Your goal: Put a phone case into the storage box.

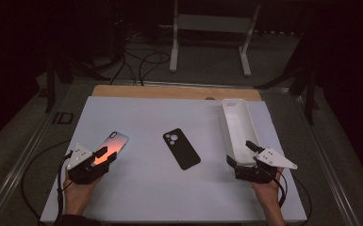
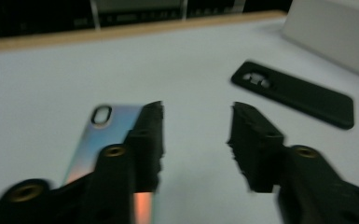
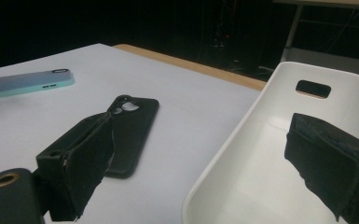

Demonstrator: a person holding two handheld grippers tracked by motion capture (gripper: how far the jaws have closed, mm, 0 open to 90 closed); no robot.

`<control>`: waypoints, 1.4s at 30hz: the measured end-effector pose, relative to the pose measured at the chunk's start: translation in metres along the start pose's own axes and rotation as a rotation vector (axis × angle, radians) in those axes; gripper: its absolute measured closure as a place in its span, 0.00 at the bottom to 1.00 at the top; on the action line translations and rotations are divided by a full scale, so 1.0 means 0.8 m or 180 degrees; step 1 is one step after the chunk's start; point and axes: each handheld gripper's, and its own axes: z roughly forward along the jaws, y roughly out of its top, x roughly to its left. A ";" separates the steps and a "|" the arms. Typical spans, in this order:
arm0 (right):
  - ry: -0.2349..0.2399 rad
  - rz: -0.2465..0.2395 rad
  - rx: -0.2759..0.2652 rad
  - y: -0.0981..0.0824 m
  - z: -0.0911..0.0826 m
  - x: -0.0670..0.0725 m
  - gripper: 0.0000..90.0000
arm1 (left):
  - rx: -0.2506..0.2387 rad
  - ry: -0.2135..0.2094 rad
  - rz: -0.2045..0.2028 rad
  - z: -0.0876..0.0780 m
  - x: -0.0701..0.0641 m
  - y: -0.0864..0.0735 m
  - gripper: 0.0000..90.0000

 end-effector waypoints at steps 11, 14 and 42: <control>0.0043 0.0029 0.0001 -0.004 -0.006 0.005 0.09 | -0.0141 0.0229 0.0101 -0.031 0.000 -0.004 0.03; 0.0053 0.0018 -0.0006 -0.005 -0.008 0.006 0.09 | -0.0114 0.0242 0.0099 -0.036 0.002 -0.002 0.00; 0.0044 -0.0021 0.0057 -0.006 -0.003 0.003 0.09 | 0.0667 0.0268 0.0192 0.020 0.042 0.016 0.00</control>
